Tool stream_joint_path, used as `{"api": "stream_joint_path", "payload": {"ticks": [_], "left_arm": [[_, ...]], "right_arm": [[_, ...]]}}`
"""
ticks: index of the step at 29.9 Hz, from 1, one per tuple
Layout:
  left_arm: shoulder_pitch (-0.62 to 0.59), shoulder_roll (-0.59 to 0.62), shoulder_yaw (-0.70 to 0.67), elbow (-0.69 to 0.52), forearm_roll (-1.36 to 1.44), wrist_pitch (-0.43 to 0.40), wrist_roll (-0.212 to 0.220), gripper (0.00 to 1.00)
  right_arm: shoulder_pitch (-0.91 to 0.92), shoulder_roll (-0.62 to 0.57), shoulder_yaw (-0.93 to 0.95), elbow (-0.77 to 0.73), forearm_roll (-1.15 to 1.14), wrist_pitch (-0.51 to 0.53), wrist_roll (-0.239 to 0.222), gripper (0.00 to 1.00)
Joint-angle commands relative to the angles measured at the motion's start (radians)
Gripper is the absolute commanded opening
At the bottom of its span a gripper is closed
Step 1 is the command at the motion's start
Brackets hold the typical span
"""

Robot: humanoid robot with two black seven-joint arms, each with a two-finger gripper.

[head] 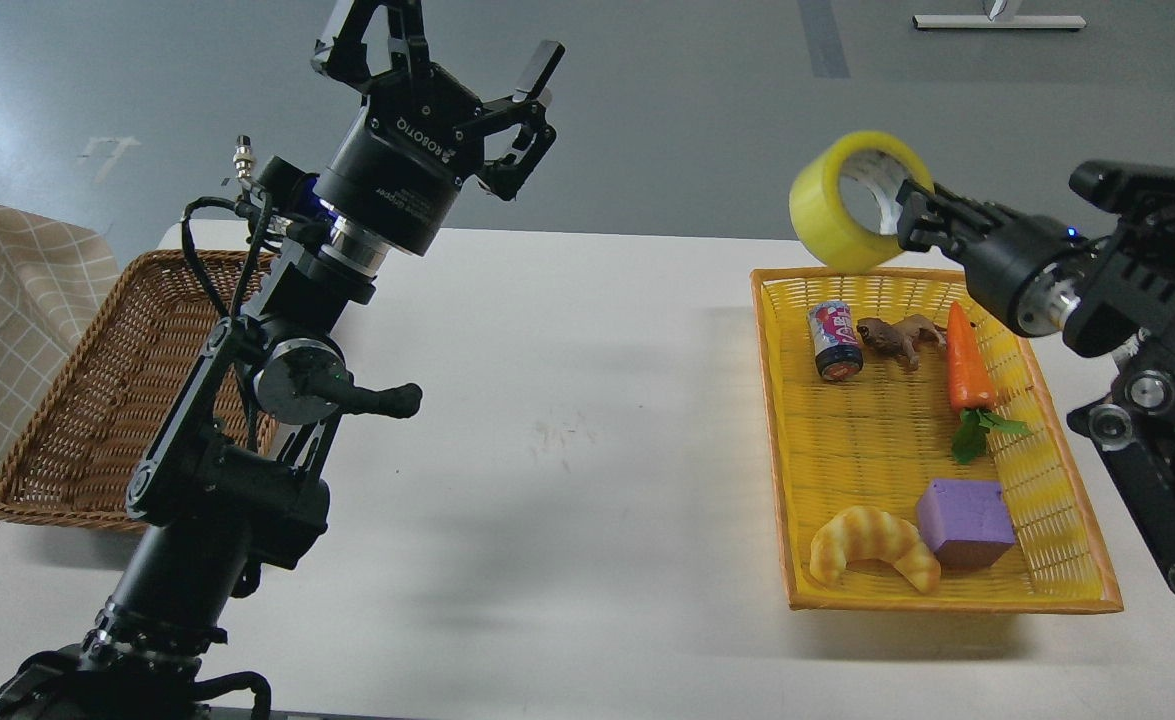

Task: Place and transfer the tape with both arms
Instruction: 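Carry the tape toward the left arm and lower it onto the table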

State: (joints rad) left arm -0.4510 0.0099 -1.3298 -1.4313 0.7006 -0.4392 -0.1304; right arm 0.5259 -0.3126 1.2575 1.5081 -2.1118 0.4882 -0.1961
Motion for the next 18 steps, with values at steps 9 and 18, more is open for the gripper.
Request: {"api": "stream_joint_path", "payload": {"ticks": [9,18], "left_arm": [[0.002,-0.004,-0.002,-0.001,0.003,0.016,0.000,0.98],[0.003,-0.005,-0.002,-0.003,0.007,0.024,0.000,0.98]], "right_arm": [[0.285,0.243,-0.436,-0.164,-0.007,0.001,-0.003,0.08],[0.290,0.313,-0.650,-0.341,-0.070,0.001,-0.002,0.08]]}}
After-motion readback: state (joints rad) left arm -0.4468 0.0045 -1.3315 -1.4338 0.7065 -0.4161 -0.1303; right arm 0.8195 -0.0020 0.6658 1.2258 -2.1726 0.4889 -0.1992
